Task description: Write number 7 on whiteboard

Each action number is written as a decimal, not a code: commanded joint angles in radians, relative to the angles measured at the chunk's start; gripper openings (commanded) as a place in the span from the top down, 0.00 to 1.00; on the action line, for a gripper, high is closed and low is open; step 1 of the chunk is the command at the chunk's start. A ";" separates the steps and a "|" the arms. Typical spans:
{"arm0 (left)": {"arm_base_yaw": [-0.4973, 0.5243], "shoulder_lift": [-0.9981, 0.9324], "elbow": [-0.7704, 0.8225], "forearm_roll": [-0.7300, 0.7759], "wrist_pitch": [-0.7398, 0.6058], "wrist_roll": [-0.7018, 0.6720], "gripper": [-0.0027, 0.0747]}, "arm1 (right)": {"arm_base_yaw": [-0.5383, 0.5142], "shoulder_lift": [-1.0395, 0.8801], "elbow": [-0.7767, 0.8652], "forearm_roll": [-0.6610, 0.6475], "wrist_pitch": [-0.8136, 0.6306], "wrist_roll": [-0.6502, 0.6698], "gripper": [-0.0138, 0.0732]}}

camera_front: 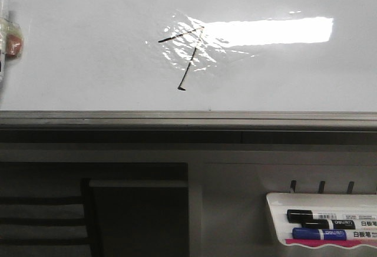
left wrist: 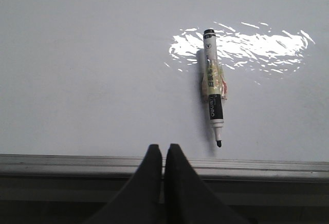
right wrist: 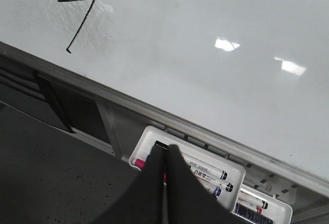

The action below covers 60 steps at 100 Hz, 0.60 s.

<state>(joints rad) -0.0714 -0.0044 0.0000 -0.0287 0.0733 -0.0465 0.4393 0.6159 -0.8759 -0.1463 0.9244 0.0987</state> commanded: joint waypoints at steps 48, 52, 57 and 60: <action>-0.004 -0.029 0.034 0.000 -0.090 -0.012 0.99 | -0.187 -0.198 0.201 0.040 -0.387 0.000 0.92; -0.004 -0.029 0.034 0.000 -0.090 -0.012 0.99 | -0.243 -0.236 0.269 0.056 -0.458 0.000 0.92; -0.004 -0.029 0.034 0.000 -0.090 -0.012 0.99 | -0.303 -0.296 0.351 0.070 -0.531 0.000 0.92; -0.004 -0.029 0.034 0.000 -0.090 -0.012 0.99 | -0.334 -0.325 0.409 0.078 -0.566 0.002 0.92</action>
<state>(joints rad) -0.0714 -0.0044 0.0000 -0.0265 0.0733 -0.0465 0.1954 0.3593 -0.5666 -0.0890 0.5616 0.0987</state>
